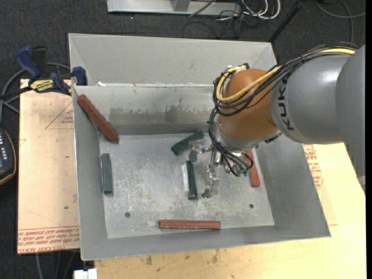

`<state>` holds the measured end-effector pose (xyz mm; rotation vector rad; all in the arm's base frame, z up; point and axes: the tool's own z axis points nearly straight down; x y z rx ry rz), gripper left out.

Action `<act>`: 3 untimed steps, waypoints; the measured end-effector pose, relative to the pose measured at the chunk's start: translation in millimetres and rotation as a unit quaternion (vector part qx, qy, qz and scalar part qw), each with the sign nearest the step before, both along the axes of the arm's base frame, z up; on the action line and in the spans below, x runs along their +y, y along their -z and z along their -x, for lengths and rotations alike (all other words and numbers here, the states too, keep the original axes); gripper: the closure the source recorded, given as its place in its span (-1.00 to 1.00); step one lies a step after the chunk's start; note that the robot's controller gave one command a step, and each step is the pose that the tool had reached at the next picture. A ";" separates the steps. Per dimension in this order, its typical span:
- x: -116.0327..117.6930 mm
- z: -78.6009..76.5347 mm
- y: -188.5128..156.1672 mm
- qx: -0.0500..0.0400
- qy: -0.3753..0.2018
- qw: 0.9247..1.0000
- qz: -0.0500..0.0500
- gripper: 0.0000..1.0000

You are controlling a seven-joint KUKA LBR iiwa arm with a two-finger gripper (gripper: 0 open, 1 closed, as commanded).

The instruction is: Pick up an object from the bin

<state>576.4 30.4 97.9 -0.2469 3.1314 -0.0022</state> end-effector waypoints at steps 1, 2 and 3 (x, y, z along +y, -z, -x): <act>33.1 -16.9 28.2 -0.001 -0.276 0.961 -0.002 -1.00; 32.2 -17.6 26.9 -0.001 -0.275 0.962 -0.001 1.00; 83.6 -24.3 -107.1 -0.006 -0.276 0.961 -0.001 1.00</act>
Offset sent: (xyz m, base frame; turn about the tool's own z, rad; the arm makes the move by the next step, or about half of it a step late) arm 0.0165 0.0314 -0.0279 -0.5603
